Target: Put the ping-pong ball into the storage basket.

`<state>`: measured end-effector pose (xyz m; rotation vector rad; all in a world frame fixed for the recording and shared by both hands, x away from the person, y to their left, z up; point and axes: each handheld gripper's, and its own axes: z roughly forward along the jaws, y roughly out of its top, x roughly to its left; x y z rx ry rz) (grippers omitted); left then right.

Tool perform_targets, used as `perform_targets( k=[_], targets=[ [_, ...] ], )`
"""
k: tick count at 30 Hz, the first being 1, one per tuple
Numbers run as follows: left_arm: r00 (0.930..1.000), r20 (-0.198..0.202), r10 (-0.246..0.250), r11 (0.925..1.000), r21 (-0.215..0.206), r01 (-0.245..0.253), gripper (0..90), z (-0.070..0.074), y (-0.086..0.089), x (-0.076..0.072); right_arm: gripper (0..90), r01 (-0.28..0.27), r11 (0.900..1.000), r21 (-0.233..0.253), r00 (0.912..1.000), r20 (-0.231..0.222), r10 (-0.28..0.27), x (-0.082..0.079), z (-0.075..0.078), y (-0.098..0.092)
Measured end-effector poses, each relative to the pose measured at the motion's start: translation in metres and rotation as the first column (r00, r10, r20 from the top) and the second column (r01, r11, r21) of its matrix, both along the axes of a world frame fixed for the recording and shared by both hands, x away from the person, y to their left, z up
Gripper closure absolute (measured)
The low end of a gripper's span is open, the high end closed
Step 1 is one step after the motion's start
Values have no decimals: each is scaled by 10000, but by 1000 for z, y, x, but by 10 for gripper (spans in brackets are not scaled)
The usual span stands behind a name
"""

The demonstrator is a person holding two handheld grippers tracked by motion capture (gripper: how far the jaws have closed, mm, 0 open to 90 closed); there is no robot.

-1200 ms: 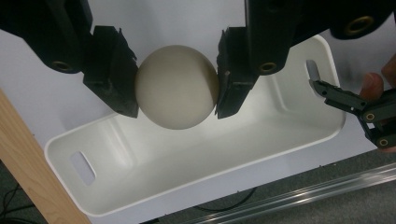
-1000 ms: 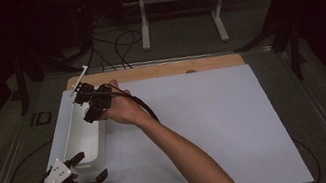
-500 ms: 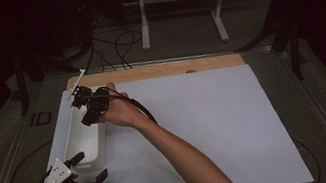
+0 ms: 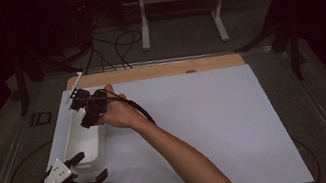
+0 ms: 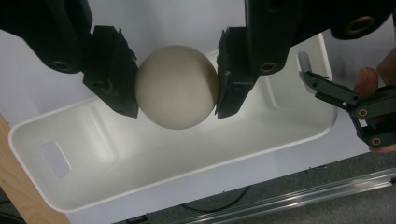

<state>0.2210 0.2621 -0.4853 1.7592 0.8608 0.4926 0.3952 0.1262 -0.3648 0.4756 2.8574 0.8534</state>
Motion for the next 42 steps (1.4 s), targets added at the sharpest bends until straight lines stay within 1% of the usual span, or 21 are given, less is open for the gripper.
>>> perform_targets(
  k=[3,10,15,16,23,39,40,42],
  targets=[
    [10000,6,-4,10000,-7,4,10,0,0,0,502,-103,9998,-166,9999,-20,103,-1,-2,2],
    [10000,8,-3,10000,-2,3,9,0,0,0,502,-153,9995,-293,9999,-49,152,-2,-4,4],
    [10000,7,2,10000,3,-2,9,0,0,0,501,-126,9997,-232,9999,-62,125,-3,-5,7],
    [10000,8,4,10000,3,-4,9,0,0,0,501,-206,9995,-244,9998,-26,206,-3,-5,8],
    [10000,5,6,10000,-17,-6,10,0,0,0,501,-140,9996,-241,9999,-88,138,-5,-7,13],
    [10000,8,25,10000,-1,-25,9,0,-1,0,497,-292,9993,-250,9995,-96,289,-7,-8,17],
    [10000,2,33,10000,-12,-33,9,0,-1,0,489,-282,9993,-225,9996,-88,280,-7,-9,17],
    [10000,3,28,10000,-8,-28,9,0,-1,0,327,-175,9998,-7,9996,-207,175,-6,-9,18]
  ],
)
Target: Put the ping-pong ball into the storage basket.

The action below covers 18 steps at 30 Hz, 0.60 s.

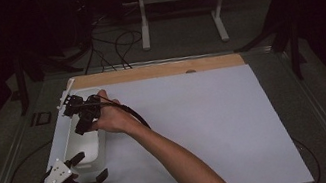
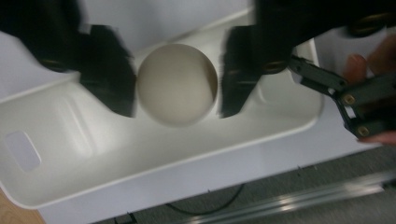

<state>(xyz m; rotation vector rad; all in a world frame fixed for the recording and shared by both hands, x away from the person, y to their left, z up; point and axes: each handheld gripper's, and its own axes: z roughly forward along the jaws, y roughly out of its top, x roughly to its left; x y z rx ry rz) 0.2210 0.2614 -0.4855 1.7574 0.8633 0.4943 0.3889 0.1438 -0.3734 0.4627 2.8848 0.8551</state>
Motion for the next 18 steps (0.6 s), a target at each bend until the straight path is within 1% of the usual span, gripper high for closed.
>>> perform_targets(
  k=[1,2,3,7,18],
  targets=[
    [10000,0,-3,10000,-6,3,9,0,0,0,187,54,10000,52,10000,14,-54,0,0,0],
    [10000,1,-4,10000,-8,4,9,0,0,0,140,198,9998,-8,9997,108,-198,0,-1,1],
    [10000,0,-8,10000,-7,8,10,0,0,0,121,298,9996,-3,9994,192,-297,0,-1,1],
    [10000,-6,-9,10000,-29,9,9,0,0,0,96,341,9994,-24,9994,84,-341,1,-1,0],
    [10000,-10,-7,10000,-22,7,9,0,0,0,97,221,9996,-155,9997,55,-221,-1,-2,-1]
  ],
)
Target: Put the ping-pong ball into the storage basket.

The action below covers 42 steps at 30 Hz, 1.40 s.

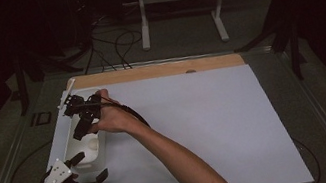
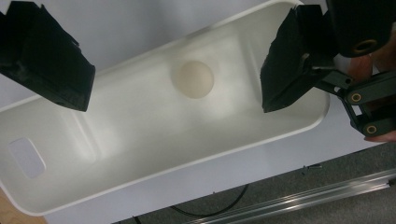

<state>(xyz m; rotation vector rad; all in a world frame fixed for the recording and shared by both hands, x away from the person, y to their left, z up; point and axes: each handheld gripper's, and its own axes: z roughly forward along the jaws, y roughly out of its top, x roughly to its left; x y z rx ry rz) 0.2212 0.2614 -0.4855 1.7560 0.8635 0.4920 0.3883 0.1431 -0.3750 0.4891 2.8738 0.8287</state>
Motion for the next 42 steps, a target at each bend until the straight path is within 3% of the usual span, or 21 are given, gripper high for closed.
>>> perform_targets(
  k=[26,42],
  targets=[
    [10000,8,-4,10000,60,4,9,0,0,0,97,43,9999,-94,10000,-89,-43,-1,-1,-13],
    [10000,27,-8,9999,115,7,10,0,0,1,97,337,9994,-44,9994,-39,-337,0,0,-39]
  ],
)
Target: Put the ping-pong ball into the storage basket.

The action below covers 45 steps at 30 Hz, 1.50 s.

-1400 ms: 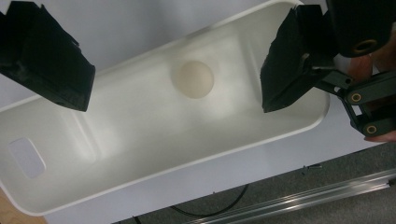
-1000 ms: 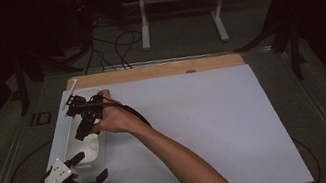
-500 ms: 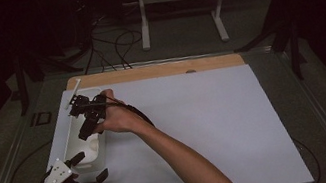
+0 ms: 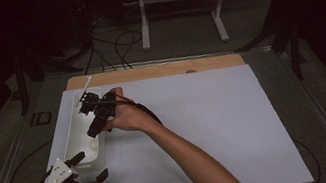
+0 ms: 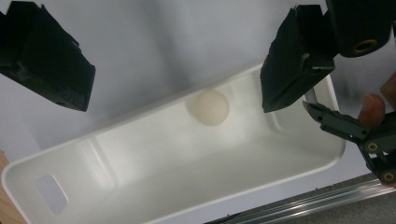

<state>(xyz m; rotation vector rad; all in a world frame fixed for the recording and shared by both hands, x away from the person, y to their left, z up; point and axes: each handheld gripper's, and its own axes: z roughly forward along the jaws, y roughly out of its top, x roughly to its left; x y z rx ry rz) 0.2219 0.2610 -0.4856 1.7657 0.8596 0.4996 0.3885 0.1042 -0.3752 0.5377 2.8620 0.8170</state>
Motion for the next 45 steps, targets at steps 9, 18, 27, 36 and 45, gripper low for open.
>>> perform_targets(
  k=[9,18,27,36,45],
  targets=[
    [10000,-27,4,10000,-17,-4,9,0,-1,1,97,39,9999,141,10000,46,-40,-3,0,-14],
    [10000,-29,6,10000,-31,-6,9,0,-1,1,97,197,9997,173,9998,-7,-197,-5,-1,-31],
    [10000,-34,14,10000,-30,-14,10,0,-1,1,97,372,9989,269,9993,-35,-371,-5,-7,-53],
    [10000,-36,17,10000,-25,-17,9,0,-1,1,97,653,9970,426,9979,-54,-651,-6,-10,-77],
    [10000,-47,22,10000,-30,-22,9,0,-1,1,97,920,9945,510,9958,-42,-919,-10,-12,-103]
  ],
)
